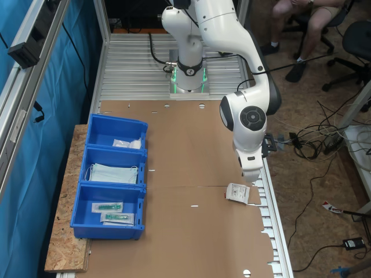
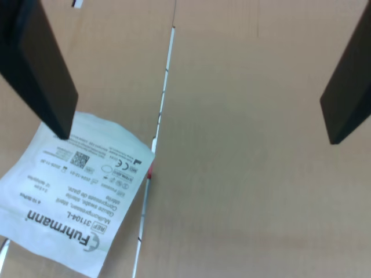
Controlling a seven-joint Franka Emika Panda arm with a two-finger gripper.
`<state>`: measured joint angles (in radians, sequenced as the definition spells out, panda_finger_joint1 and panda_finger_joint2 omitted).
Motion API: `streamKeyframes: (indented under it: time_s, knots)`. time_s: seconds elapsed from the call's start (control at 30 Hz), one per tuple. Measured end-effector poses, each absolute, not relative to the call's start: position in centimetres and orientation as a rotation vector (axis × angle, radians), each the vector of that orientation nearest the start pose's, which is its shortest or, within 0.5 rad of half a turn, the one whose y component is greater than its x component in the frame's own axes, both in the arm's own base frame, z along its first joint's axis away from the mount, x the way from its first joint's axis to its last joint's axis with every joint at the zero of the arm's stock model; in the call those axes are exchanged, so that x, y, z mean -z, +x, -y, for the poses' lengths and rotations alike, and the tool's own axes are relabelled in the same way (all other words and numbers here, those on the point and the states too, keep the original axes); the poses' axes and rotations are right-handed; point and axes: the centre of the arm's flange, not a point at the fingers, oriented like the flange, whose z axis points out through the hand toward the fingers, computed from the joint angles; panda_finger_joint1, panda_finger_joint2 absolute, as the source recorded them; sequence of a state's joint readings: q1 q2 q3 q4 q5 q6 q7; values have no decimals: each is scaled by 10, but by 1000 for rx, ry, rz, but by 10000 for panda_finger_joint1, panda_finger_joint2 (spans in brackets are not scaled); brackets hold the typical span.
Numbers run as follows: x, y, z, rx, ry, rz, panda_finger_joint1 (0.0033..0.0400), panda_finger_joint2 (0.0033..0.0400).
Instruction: Pick and place sorting task of medical equipment.
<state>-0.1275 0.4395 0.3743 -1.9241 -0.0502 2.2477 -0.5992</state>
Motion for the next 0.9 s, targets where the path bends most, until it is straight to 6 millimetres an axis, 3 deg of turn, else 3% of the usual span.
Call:
streamKeyframes:
  time_s: [0.1,0.27,0.9]
  knots:
    - [-252,601,-138,-74,-2734,1231,400,400]
    - [-243,605,-136,-39,-2739,1218,400,400]
    - [-246,630,-130,189,-2782,1162,400,400]
